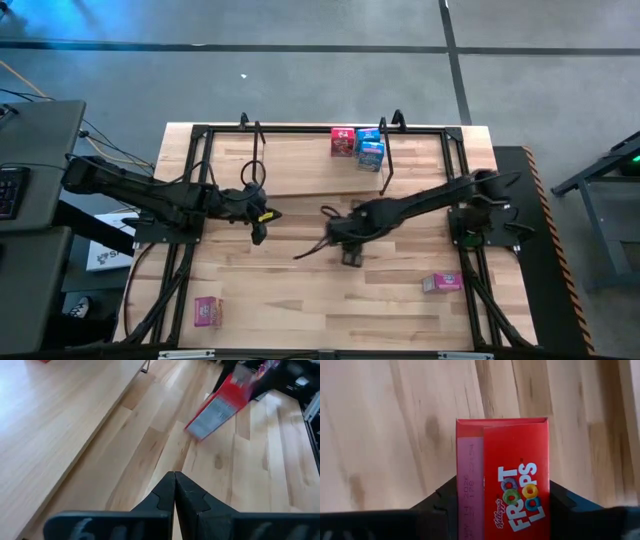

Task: Stack cereal on shelf
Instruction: Put the red cereal box on the shelf aligned with the other red cereal box

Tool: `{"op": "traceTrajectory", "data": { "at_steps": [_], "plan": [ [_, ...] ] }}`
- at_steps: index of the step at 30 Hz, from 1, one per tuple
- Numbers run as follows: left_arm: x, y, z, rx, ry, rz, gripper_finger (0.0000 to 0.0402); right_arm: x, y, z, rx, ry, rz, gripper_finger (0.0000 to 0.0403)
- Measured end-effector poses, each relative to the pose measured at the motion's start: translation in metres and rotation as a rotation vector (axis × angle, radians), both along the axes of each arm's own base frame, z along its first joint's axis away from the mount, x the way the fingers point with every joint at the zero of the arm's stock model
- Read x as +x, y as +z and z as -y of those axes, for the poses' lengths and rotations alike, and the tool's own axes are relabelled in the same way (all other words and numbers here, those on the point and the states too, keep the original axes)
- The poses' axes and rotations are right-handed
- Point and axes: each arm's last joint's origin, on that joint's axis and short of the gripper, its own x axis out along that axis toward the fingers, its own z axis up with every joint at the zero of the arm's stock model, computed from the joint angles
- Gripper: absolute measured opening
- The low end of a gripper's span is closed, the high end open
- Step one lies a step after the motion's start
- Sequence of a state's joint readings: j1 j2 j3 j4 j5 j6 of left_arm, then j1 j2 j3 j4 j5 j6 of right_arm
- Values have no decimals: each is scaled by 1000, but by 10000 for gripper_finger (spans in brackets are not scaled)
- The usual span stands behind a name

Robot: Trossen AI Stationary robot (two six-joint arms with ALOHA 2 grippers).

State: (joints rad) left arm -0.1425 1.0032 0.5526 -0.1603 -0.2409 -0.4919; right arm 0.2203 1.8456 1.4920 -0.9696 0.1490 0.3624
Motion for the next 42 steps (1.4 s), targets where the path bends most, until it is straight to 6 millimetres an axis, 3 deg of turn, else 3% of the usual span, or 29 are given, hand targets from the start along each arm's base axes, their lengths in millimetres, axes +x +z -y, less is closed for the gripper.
{"op": "traceTrajectory", "data": {
  "at_steps": [5, 10, 15, 21, 30, 33, 42],
  "plan": [
    [0, 0, -1, 10, 39, 7, 0, -45, 23, 15, 72, -55, 171, 161],
    [0, 1, -2, -15, 80, 17, 0, -71, 60, 45, 70, -66, 333, 161],
    [0, 1, -2, -41, 110, 29, 0, -69, 87, 92, -19, -74, 337, 161],
    [1, 2, -3, -56, 159, 51, 0, -41, 103, 142, -124, 35, 299, 161],
    [1, 3, -3, -53, 183, 70, 0, -7, 70, 184, -164, 196, 141, 161],
    [1, 3, -4, -47, 192, 71, 0, -2, 55, 193, -174, 207, 88, 161],
    [1, 4, -4, -32, 213, 74, 0, 4, 40, 215, -199, 162, 73, 161]
  ]
}}
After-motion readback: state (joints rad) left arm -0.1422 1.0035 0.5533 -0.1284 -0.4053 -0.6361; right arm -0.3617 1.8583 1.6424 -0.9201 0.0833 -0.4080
